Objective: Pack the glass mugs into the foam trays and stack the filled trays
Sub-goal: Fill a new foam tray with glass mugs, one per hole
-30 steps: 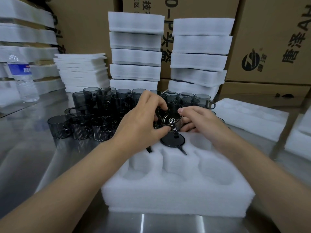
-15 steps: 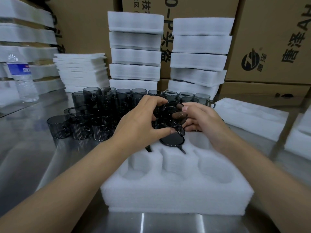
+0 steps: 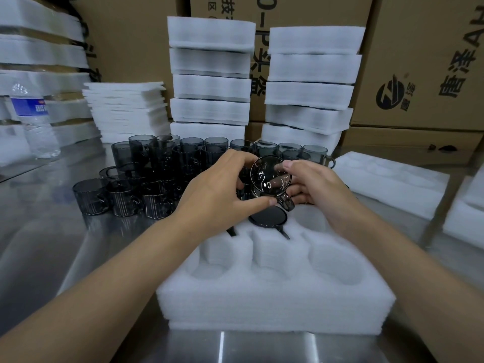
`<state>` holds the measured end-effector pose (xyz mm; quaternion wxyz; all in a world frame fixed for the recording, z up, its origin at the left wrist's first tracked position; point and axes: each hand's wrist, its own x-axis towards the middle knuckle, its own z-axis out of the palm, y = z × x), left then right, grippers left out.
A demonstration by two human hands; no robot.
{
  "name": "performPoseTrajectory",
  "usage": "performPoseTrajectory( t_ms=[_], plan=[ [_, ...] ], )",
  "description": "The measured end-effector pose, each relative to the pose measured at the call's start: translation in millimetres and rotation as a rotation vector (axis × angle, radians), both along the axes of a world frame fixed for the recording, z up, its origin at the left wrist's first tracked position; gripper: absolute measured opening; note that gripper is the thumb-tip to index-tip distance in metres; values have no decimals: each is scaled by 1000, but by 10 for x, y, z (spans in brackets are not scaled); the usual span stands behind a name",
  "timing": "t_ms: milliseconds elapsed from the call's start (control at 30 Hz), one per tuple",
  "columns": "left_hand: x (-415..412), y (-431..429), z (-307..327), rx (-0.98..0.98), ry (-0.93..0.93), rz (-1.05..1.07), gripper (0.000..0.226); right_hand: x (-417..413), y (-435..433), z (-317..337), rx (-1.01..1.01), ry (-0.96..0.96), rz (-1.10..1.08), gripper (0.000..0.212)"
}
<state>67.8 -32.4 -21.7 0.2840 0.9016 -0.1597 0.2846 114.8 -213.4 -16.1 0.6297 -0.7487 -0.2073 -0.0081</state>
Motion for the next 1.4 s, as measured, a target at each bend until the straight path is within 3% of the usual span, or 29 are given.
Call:
performPoseTrajectory(
  t_ms=[267, 467, 600, 733, 800, 1200, 1400],
  plan=[
    [3, 4, -4, 31, -40, -2, 72, -29, -3, 6, -32, -24, 17, 27],
    [-2, 0, 6, 52, -71, -4, 66, -60, -12, 11, -66, -98, 27, 11],
    [-16, -9, 17, 45, -105, -4, 63, -81, 14, 0, -74, -242, 0, 6],
    [-38, -23, 34, -3, -150, -6, 63, -137, 29, 13, -144, -378, 22, 41],
    [-42, -23, 32, -1, -162, -11, 60, -152, 28, 19, -192, -417, 31, 49],
    [-79, -38, 57, 22, -163, -37, 66, -162, -31, 108, -249, -433, 49, 47],
    [-53, -27, 30, 114, -45, -41, 80, -60, -216, 142, -308, -291, 34, 52]
  ],
)
